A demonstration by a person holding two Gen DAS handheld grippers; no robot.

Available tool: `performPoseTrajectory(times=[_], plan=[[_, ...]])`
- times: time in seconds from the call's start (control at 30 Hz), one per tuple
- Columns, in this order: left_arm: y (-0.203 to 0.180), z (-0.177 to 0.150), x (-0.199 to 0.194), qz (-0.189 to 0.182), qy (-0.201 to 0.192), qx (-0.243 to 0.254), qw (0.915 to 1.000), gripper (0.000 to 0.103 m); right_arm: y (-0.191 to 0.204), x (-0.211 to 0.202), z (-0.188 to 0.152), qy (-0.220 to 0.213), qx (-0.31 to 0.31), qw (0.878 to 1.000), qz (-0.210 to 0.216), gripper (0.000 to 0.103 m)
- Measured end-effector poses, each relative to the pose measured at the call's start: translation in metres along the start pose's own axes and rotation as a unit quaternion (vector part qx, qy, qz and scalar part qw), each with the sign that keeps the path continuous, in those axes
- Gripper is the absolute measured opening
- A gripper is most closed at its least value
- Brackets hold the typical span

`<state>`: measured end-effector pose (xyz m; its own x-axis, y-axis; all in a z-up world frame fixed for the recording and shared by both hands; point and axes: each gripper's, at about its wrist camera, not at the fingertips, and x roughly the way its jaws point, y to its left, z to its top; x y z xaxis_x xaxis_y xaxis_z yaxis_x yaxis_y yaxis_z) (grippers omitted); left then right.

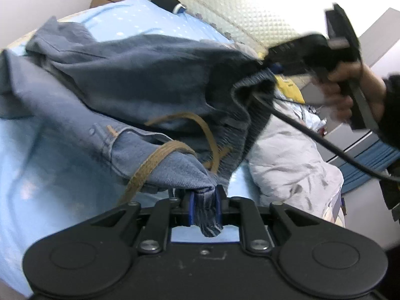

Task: Fold clothes
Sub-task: 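Lift the jeans with both grippers and shake them out over the bed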

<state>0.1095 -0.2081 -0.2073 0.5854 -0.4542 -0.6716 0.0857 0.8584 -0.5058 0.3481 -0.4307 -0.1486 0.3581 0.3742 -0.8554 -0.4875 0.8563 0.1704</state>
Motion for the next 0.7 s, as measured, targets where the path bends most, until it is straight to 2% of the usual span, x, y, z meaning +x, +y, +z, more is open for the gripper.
performPoseTrajectory(times=[0.07, 0.2, 0.3, 0.37, 0.53, 0.63, 0.7], plan=[[-0.026, -0.005, 0.025, 0.005, 0.001, 0.007, 1.0, 0.014, -0.024, 0.003, 0.0, -0.002, -0.017, 1.0, 0.01, 0.023], [-0.068, -0.018, 0.087, 0.011, 0.01, -0.01, 0.9998, 0.014, -0.075, 0.02, -0.002, 0.003, -0.039, 0.999, 0.024, 0.022], [-0.081, -0.026, 0.137, 0.02, 0.019, -0.028, 0.9992, 0.014, -0.108, 0.042, -0.009, 0.015, -0.053, 0.998, 0.021, 0.022], [-0.09, -0.043, 0.156, 0.028, 0.03, -0.036, 0.9985, 0.015, -0.128, 0.063, -0.019, 0.028, -0.06, 0.998, 0.013, 0.022], [-0.083, -0.075, 0.206, 0.05, 0.059, -0.043, 0.996, 0.015, -0.169, 0.123, -0.045, 0.044, -0.052, 0.998, 0.001, 0.023], [-0.073, -0.088, 0.209, 0.052, 0.074, -0.056, 0.9943, 0.016, -0.185, 0.146, -0.057, 0.034, -0.028, 0.999, -0.002, 0.023], [-0.067, -0.094, 0.206, 0.048, 0.08, -0.064, 0.9935, 0.02, -0.188, 0.153, -0.063, 0.023, -0.026, 0.999, -0.01, 0.025]])
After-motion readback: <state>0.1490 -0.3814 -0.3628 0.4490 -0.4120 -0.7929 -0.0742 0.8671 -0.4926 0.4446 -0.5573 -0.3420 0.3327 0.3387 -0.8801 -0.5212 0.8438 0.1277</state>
